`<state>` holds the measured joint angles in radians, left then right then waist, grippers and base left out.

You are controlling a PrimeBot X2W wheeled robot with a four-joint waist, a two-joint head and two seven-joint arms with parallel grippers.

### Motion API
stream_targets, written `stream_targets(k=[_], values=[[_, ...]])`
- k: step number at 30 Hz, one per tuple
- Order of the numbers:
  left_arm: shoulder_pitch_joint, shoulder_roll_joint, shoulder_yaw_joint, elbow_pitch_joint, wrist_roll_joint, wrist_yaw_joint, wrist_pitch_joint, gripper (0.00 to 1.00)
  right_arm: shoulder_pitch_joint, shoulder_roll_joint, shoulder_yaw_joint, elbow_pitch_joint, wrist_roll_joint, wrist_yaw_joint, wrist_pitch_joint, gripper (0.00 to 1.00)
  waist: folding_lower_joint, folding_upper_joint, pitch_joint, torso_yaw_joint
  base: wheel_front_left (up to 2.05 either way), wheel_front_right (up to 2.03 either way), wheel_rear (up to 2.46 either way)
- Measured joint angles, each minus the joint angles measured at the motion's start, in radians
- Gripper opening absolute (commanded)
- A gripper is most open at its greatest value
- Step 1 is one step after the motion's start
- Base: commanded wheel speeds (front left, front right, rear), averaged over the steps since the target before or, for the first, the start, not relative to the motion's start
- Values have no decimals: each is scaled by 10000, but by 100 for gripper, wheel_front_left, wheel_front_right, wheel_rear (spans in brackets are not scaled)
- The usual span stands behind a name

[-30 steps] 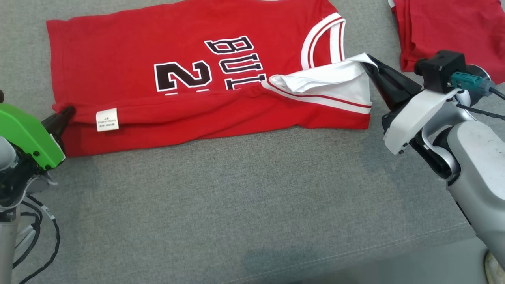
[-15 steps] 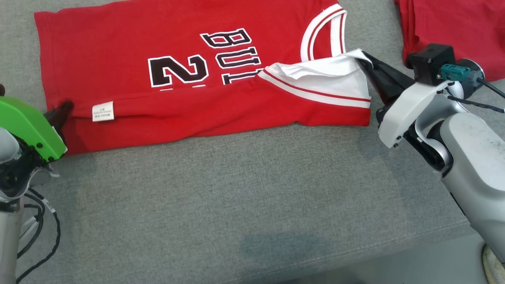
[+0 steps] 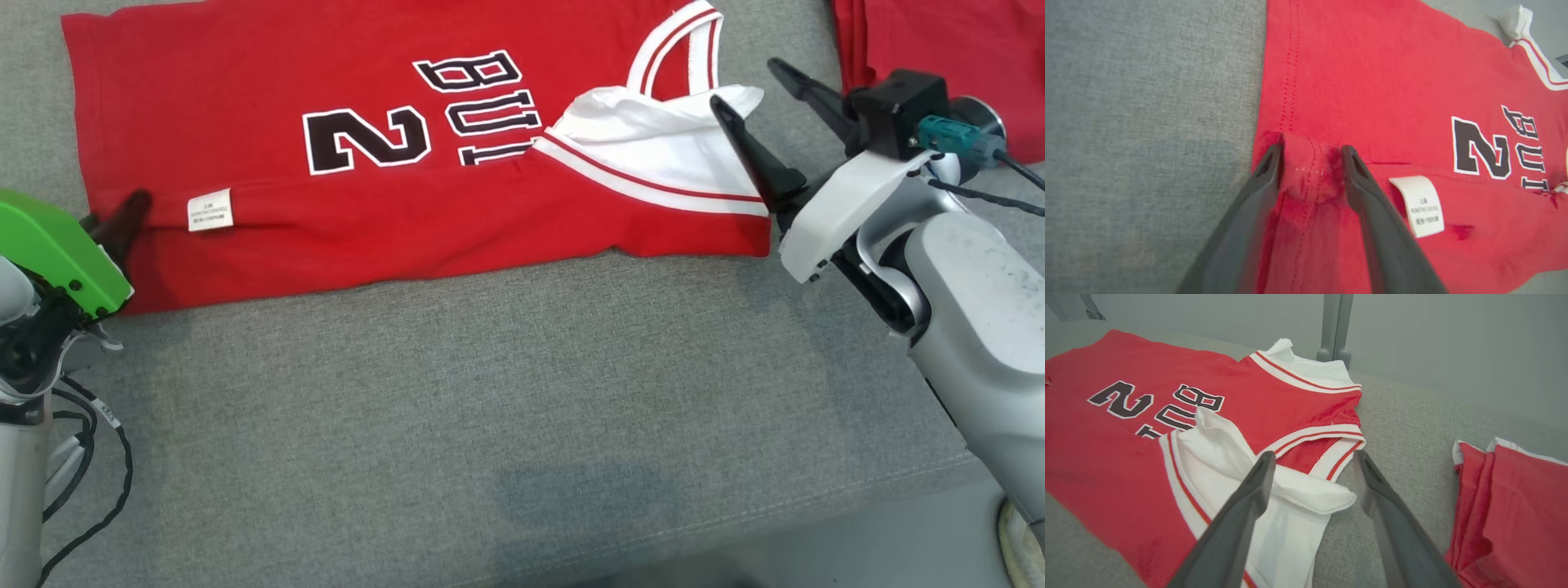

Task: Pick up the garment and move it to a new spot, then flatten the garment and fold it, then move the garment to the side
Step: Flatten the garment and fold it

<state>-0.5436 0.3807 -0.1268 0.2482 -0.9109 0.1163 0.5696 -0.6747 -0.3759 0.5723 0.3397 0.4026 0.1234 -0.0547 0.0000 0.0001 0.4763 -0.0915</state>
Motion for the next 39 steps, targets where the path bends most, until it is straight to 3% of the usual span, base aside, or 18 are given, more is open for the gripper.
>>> stream_targets(k=[8, 15, 21, 29, 39], values=[[-266, 90, 274, -25, 198, 0, -570, 100, -142, 84, -123, 217, -82, -10, -688, 100, 0, 0, 58, -15, 0, 0, 0], [-282, 334, 575, -523, 719, -163, -1760, 100, 36, 244, -217, 290, -169, -136, -1501, 100, 0, 0, -26, -56, 0, 0, 0], [410, 290, 608, -1298, 1181, -784, -3170, 100, 968, 73, -531, 217, -337, -648, -1841, 100, 0, 0, -319, -80, 0, 0, 0], [2111, -303, 401, -1216, 1337, -1080, -4456, 100, 2142, -8, -895, -123, -339, -1239, -1956, 100, 0, 0, -896, 24, 0, 0, 0], [3494, -989, 244, -1058, 1680, -1417, -6077, 100, 3608, -35, -1323, -665, -362, -1701, -1971, 100, 0, 0, -1822, 161, 0, 0, 0]])
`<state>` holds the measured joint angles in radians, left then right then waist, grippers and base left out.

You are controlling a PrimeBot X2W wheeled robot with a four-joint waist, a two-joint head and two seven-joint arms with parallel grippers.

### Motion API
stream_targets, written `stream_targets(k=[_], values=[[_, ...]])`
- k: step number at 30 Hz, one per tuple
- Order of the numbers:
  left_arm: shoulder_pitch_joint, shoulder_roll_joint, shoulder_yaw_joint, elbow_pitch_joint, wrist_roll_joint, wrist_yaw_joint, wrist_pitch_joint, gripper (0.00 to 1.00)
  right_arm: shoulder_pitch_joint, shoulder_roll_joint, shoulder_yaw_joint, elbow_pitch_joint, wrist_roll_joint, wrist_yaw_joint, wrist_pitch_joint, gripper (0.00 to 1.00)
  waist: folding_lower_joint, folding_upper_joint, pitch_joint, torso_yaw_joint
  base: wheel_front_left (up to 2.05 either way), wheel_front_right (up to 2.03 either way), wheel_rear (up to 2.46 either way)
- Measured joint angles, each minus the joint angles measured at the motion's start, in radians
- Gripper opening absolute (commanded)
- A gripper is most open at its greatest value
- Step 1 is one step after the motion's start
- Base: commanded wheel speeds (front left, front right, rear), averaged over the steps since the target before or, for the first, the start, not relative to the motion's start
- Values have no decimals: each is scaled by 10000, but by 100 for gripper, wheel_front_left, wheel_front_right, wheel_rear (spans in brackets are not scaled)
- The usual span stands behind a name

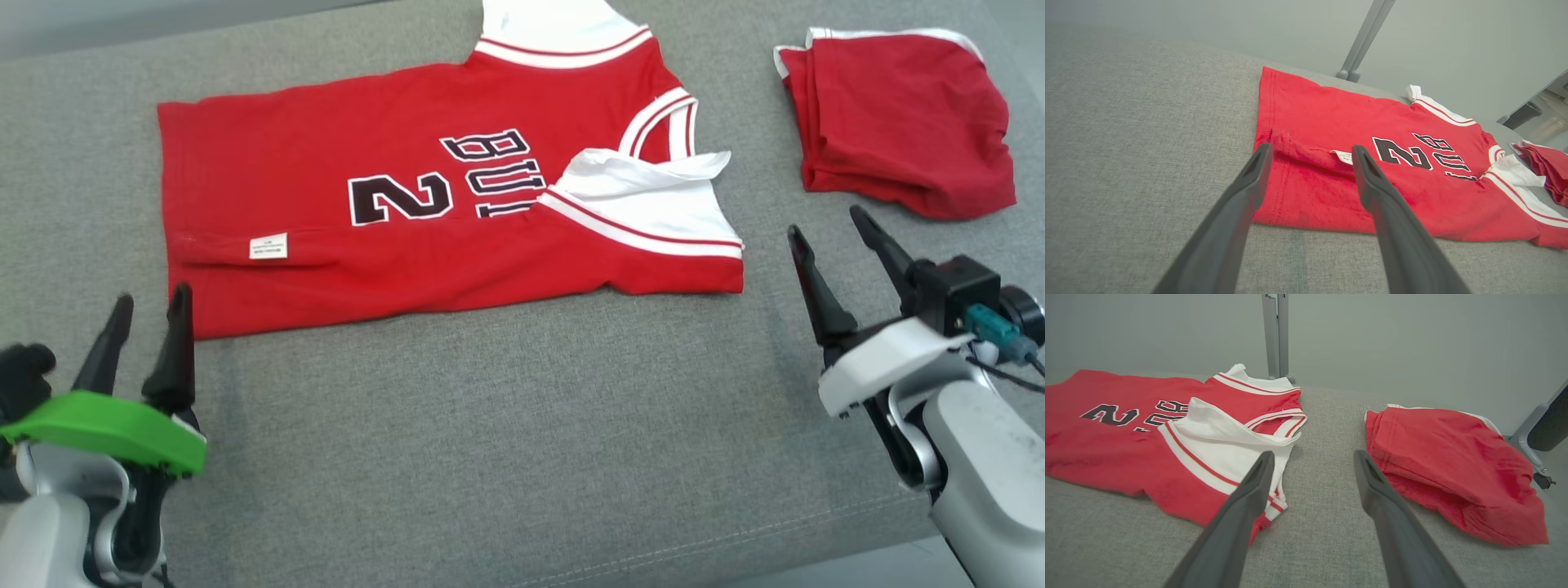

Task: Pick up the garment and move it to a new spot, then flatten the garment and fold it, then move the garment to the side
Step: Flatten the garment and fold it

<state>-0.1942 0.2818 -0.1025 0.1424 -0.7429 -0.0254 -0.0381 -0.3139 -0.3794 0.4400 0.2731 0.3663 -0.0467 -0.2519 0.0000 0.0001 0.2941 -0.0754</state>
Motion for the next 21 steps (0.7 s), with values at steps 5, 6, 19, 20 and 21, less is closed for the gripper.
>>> stream_targets(k=[5, 6, 19, 20, 21], values=[[833, -67, -52, 366, 128, -102, -431, 100, 820, 25, -182, -201, 42, -92, 0, 100, 0, 0, -509, 98, 0, 0, 0], [979, -82, -73, 416, 130, -113, -510, 100, 982, 27, -201, -249, 44, -109, 0, 100, 0, 0, -612, 119, 0, 0, 0], [2149, -119, -263, 740, 385, -286, -1313, 100, 2410, 23, -510, -748, 128, -180, 0, 100, 0, 0, -1925, 436, 0, 0, 0], [2206, -119, -268, 748, 385, -286, -1315, 100, 2464, 13, -520, -771, 128, -180, 0, 100, 0, 0, -2007, 459, 0, 0, 0], [2249, -119, -272, 748, 389, -286, -1323, 100, 2517, 0, -529, -811, 128, -180, 0, 100, 0, 0, -2084, 481, 0, 0, 0]])
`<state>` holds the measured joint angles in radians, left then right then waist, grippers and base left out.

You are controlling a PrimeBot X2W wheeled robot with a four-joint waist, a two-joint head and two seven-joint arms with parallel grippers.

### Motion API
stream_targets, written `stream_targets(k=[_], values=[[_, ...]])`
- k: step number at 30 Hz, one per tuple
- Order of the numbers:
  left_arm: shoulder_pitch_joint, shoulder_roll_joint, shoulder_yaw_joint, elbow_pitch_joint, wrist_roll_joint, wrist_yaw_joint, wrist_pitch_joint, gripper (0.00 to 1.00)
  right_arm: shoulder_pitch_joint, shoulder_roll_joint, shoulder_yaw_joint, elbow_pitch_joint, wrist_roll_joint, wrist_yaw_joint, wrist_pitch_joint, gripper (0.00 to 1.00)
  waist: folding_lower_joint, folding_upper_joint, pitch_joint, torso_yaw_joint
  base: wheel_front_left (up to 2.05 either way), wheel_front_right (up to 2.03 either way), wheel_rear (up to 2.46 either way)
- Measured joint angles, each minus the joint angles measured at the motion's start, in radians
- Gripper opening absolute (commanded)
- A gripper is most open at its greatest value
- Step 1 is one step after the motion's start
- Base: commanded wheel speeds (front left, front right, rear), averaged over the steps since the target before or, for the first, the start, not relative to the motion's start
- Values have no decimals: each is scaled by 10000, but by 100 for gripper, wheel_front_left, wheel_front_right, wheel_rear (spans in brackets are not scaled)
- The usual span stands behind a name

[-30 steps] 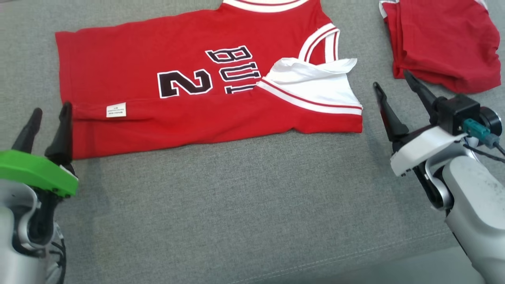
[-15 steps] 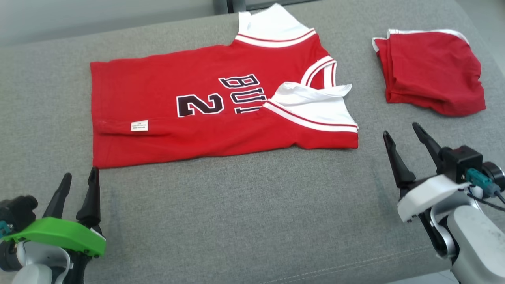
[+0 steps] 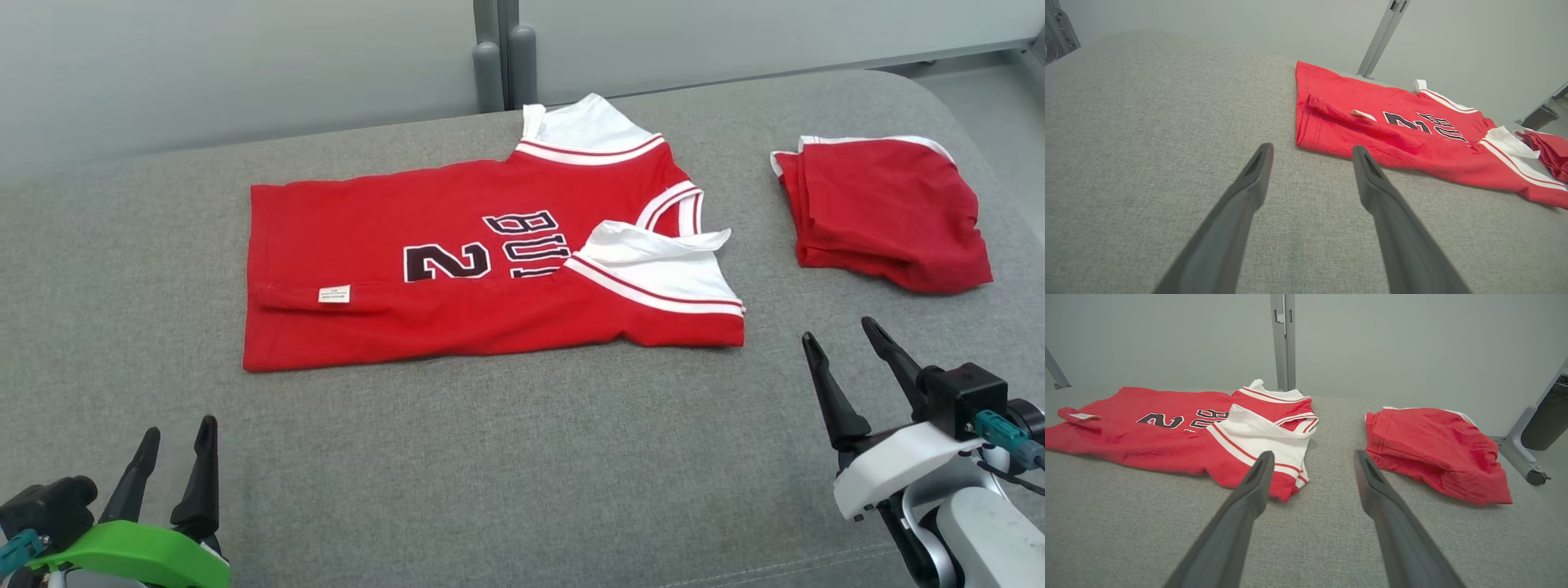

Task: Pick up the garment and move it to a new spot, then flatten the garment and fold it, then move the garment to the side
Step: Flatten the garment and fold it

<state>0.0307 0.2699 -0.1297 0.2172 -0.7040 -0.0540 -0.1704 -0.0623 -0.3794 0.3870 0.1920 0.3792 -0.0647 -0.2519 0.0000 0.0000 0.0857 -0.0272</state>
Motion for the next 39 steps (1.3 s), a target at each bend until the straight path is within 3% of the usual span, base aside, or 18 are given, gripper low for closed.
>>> stream_targets(k=[20, 31, 39], values=[[346, 54, 165, -349, -119, -75, -136, 100, 450, -330, -10, -614, -105, 63, 0, 100, 0, 0, -113, 19, 0, 0, 0], [-345, 441, 199, -514, -1016, -332, 1271, 100, -616, -435, 40, -491, -115, 403, 276, 100, 0, 0, 732, -5, 0, 0, 0], [-1337, 640, -36, -485, -1302, -433, 1979, 100, -1443, -134, 123, 550, 2, 560, 769, 100, 0, 0, 1605, -12, 0, 0, 0]])
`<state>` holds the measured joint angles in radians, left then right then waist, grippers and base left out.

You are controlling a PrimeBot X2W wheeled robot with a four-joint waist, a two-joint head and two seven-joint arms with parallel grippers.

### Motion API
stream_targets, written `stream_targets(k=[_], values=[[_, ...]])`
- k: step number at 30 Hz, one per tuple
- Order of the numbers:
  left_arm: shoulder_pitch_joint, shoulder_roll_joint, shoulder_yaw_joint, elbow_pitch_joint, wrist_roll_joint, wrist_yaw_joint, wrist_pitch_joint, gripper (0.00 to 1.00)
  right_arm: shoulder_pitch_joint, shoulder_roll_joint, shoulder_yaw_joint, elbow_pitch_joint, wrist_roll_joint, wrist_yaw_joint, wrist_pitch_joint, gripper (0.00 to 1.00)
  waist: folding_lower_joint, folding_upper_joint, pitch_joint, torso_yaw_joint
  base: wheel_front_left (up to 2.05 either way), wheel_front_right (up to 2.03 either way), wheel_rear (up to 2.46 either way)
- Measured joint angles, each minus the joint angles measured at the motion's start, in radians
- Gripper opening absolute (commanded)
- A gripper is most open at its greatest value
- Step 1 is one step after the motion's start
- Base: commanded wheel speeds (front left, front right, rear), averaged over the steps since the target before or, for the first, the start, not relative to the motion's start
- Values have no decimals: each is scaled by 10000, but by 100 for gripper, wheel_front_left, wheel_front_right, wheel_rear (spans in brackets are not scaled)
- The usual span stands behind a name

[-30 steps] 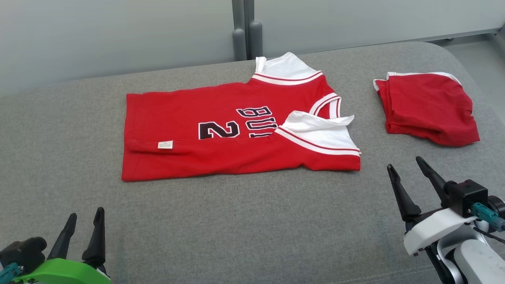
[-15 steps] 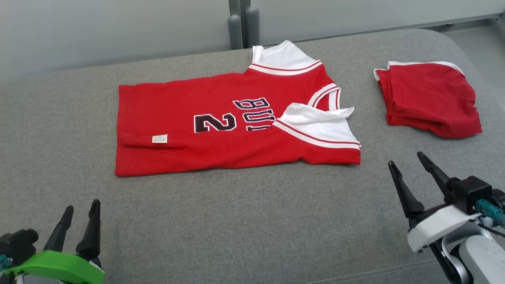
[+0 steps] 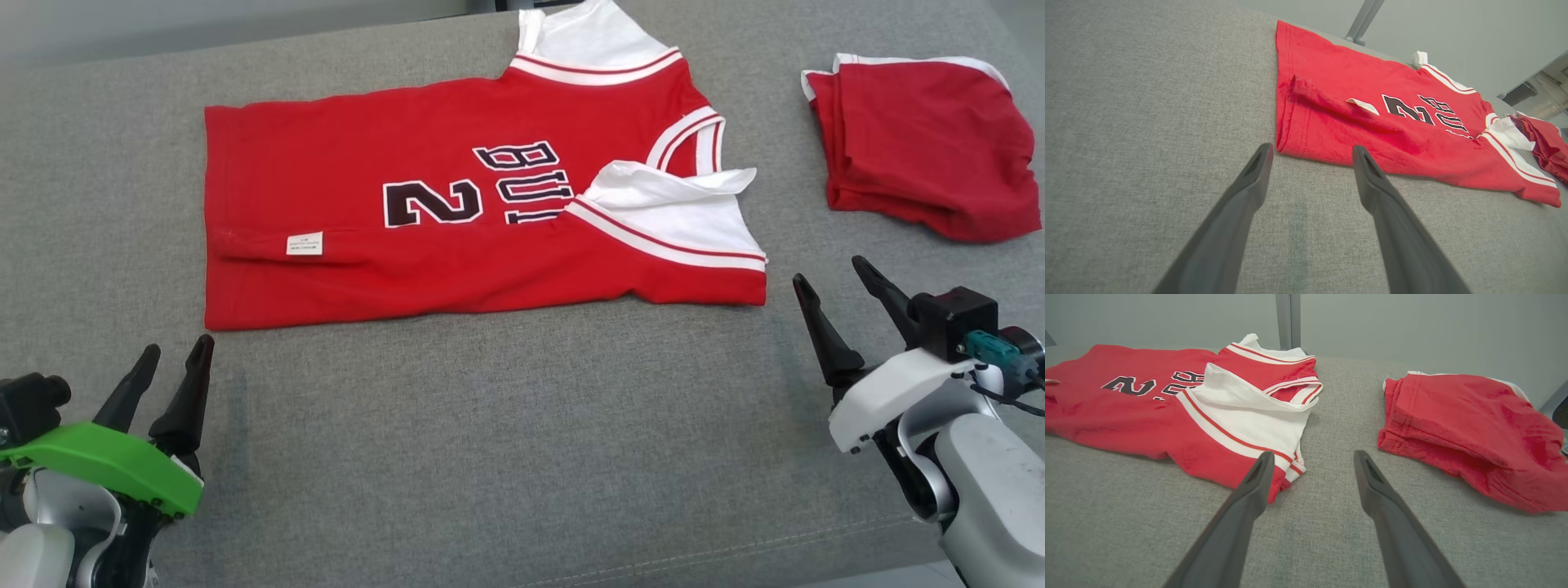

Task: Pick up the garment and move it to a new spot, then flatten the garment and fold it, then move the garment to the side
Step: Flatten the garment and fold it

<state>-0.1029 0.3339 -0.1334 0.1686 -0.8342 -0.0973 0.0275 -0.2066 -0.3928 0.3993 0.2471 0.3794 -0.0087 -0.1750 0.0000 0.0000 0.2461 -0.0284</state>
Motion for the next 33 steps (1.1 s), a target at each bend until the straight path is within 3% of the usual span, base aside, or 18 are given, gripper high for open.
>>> stream_targets(k=[12, 33], values=[[-826, 35, -107, 397, -75, -82, 305, 100, -781, 846, 334, 1344, 123, 341, 84, 100, 0, 0, 720, 215, 0, 0, 0], [-1482, 119, -491, 828, -59, -173, 345, 100, -1767, 1189, 489, 2963, 203, 663, -92, 100, 0, 0, 983, 261, 0, 0, 0]])
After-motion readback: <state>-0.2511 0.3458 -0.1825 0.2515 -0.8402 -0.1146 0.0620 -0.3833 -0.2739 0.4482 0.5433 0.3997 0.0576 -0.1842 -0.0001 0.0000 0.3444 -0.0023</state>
